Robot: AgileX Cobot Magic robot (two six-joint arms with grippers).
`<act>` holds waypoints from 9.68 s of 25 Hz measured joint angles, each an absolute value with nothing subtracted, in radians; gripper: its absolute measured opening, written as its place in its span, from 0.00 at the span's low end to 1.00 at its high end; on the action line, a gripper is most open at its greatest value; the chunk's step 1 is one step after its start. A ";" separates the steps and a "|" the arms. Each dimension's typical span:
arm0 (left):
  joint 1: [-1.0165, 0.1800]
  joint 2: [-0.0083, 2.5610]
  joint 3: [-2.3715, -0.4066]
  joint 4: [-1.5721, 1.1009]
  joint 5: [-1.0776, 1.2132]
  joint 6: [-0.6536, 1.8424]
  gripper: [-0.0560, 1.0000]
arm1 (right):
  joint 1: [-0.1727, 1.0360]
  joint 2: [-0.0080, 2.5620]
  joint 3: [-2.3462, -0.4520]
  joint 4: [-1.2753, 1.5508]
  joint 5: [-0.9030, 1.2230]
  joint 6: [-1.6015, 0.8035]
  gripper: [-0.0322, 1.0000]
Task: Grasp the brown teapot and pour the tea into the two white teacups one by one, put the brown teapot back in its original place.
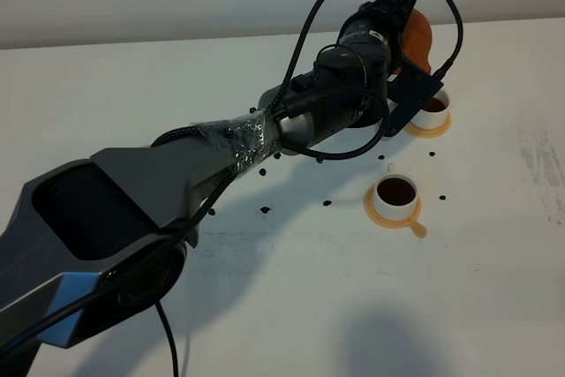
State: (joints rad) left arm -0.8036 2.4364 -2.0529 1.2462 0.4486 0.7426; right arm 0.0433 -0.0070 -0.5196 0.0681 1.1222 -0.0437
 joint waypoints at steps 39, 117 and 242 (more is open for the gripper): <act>-0.803 2.436 -2.053 1.352 0.426 0.743 0.17 | 0.043 -0.007 -0.520 0.068 1.122 -0.044 0.48; -0.676 2.387 -2.057 0.154 0.939 0.335 0.17 | 0.043 -0.007 -0.520 0.068 1.122 -0.044 0.48; -0.242 1.689 -1.134 0.236 0.666 0.010 0.58 | 0.043 -0.007 -0.520 0.068 1.122 -0.044 0.48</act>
State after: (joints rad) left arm -0.2420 1.6893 -1.1337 0.2362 0.6664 0.0099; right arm 0.0433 -0.0070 -0.5196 0.0681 1.1222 -0.0437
